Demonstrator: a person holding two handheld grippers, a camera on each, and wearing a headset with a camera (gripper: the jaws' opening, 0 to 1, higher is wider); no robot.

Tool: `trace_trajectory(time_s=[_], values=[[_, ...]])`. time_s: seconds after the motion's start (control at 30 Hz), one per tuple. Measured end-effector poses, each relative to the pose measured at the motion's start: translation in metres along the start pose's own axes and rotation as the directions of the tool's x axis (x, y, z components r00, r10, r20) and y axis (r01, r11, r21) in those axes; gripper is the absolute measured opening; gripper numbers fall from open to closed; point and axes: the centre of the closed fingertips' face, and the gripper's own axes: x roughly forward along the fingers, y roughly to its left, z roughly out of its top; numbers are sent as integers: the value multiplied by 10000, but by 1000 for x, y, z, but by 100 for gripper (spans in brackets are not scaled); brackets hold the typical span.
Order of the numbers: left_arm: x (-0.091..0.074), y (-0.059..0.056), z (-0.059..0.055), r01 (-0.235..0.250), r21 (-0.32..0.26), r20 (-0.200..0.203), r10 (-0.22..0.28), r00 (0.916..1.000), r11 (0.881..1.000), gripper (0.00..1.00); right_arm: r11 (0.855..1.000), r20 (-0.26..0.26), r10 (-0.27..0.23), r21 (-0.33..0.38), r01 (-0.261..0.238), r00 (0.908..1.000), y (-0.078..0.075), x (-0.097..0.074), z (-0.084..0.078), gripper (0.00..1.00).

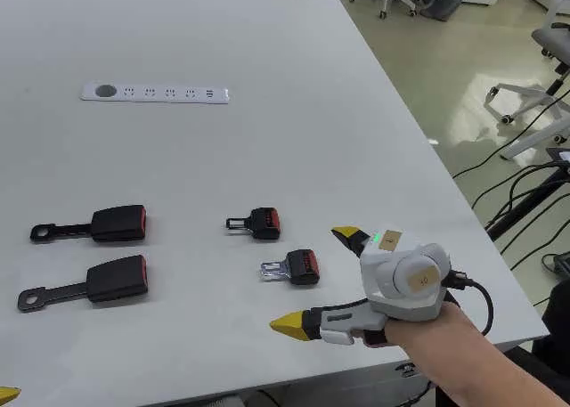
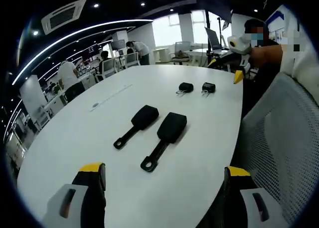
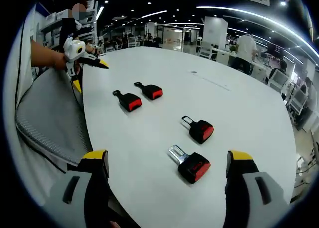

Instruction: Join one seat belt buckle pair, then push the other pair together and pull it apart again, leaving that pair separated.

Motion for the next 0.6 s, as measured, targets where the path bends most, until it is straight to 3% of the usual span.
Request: trace_trajectory(time_s=[0.07,0.27,0.5,0.6], values=[[0,0,-1,34,-79,-26,-34,10000,10000,100,9998,-294,-113,-190,108,9995,0,0,-5,97],[-1,4,-2,-103,5,-75,103,9999,9999,99,9998,-56,-165,77,165,9998,3,-1,-3,99],[-1,0,-3,-30,154,-194,33,9998,9999,100,9996,120,-193,200,190,9997,3,-3,1,99],[-2,1,1,-72,145,-28,72,10000,9999,100,9996,79,-209,173,207,9998,2,-4,0,98]])
